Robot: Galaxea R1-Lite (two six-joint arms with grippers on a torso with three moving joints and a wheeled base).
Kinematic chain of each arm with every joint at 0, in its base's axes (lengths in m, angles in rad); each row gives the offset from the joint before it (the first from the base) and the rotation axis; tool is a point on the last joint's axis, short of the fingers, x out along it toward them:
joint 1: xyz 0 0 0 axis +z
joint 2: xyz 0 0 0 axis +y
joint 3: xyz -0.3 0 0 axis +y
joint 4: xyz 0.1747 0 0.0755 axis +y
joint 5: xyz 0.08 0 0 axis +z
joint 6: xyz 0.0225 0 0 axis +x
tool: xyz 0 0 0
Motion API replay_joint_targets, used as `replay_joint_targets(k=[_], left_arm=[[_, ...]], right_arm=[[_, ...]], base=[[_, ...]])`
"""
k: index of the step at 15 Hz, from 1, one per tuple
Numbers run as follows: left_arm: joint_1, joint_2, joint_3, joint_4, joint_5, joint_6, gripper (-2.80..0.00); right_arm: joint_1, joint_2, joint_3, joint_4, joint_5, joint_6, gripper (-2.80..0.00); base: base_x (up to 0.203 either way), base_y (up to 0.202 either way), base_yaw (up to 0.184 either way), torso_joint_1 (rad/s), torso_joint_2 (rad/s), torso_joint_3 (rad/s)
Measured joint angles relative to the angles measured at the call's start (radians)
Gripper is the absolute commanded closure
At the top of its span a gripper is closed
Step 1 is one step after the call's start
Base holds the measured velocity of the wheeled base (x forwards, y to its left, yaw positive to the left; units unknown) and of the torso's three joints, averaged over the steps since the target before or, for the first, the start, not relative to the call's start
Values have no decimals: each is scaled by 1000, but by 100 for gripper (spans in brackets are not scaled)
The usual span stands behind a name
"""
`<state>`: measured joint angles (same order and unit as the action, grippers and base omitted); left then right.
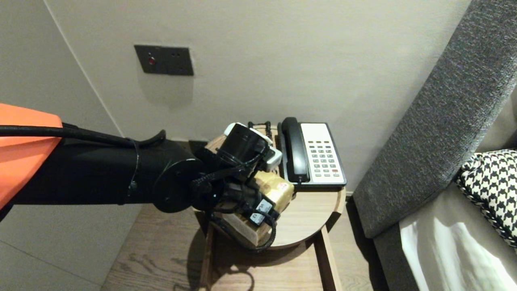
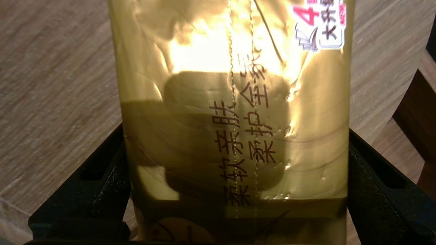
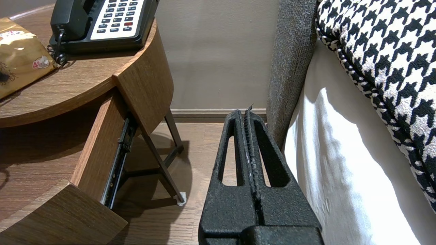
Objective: Put the tissue on the table in the drawer one by one
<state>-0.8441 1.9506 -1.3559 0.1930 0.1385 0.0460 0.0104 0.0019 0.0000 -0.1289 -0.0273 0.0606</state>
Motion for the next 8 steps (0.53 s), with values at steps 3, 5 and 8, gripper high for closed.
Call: replay_joint_targets(k=[3,5,8], left_arm=[[-3,3,8,0,0,-1,0],[-4,4,8,-1,0,0,0],[-12,0,4,0,0,-1,0]], right_arm=[[0,0,0,0,0,0,0],[0,0,0,0,0,0,0],[0,0,0,0,0,0,0]], base=[[0,0,0,0,0,0],[0,0,0,0,0,0],[0,0,0,0,0,0]])
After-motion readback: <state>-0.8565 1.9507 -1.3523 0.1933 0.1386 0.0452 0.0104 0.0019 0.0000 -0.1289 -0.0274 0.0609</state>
